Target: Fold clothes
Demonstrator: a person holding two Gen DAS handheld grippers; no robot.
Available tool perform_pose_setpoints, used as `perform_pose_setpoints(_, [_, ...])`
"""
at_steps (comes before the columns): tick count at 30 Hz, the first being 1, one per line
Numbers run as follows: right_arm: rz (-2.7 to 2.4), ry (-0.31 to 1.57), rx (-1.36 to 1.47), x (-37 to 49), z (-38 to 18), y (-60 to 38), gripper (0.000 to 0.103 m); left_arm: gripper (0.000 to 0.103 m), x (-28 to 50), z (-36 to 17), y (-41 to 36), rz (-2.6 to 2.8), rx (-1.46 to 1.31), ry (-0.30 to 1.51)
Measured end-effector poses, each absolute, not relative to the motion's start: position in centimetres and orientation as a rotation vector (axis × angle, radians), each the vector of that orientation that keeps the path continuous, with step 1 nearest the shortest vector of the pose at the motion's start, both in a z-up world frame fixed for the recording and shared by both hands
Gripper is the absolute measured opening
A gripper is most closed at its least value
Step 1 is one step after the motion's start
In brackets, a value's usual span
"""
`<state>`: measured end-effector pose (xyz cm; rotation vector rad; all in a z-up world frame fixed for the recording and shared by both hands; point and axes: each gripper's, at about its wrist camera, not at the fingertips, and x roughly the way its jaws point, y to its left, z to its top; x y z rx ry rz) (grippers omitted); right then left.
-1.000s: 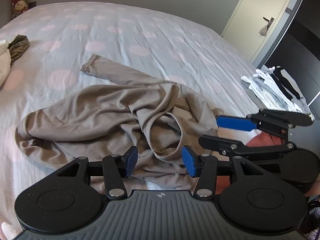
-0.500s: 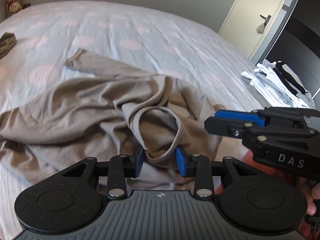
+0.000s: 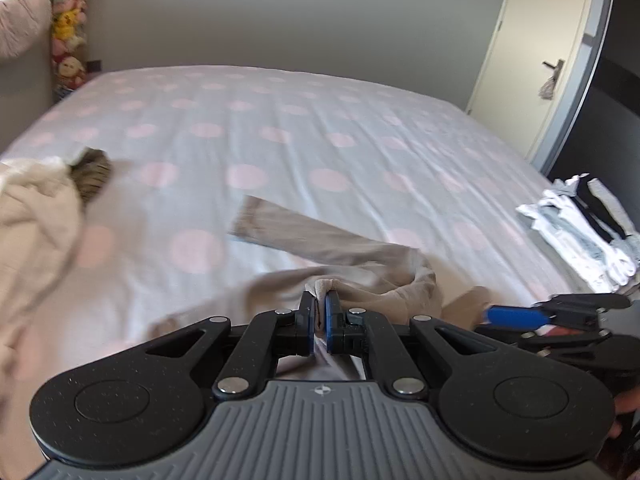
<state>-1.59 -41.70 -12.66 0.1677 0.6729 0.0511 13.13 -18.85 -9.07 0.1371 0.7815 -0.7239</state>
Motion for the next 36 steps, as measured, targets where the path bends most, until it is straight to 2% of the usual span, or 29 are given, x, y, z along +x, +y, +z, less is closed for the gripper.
perform_pose_setpoints(5, [0.068,0.681,0.054,0.6,-11.5,-41.7,0.036,0.003,14.6,-7.7,-14.6,-0.645,0.191,0.817])
perform_pose_setpoints(8, [0.112,0.718,-0.045,3.4,-11.7,-41.2,0.049,0.003,14.9,-7.8,-12.9,-0.601,0.203,0.833])
perform_pose_setpoints(10, [0.164,0.756,-0.128,5.5,-12.4,-40.4,0.062,0.003,15.2,-8.0,-11.8,-0.579,0.188,0.848])
perform_pose_setpoints(12, [0.234,0.777,-0.232,7.1,-13.4,-39.2,0.066,0.003,15.2,-8.3,-11.0,-0.562,0.176,0.862])
perform_pose_setpoints(17, [0.308,0.748,-0.458,10.3,-15.5,-36.7,0.07,0.003,14.9,-8.5,-9.9,-0.533,0.181,0.873])
perform_pose_setpoints(19, [0.339,0.728,-0.507,11.5,-15.8,-36.2,0.08,0.003,14.7,-8.5,-9.5,-0.535,0.169,0.88])
perform_pose_setpoints(21, [0.39,0.75,-0.538,12.7,-16.4,-35.9,0.082,0.003,14.6,-8.5,-9.3,-0.533,0.161,0.881])
perform_pose_setpoints(23, [0.444,0.809,-0.505,13.8,-16.8,-35.9,0.073,0.003,14.6,-8.5,-9.0,-0.528,0.15,0.881])
perform_pose_setpoints(25, [0.474,0.902,-0.406,14.3,-16.9,-36.3,0.024,0.003,14.6,-8.5,-8.8,-0.518,0.137,0.877])
perform_pose_setpoints(26, [0.484,0.921,-0.376,13.9,-16.9,-36.4,0.019,0.003,14.7,-8.4,-8.7,-0.511,0.135,0.874])
perform_pose_setpoints(36, [0.664,1.044,-0.319,5.5,-15.8,-33.3,0.015,0.003,14.5,-8.5,-9.5,-0.464,0.294,0.828])
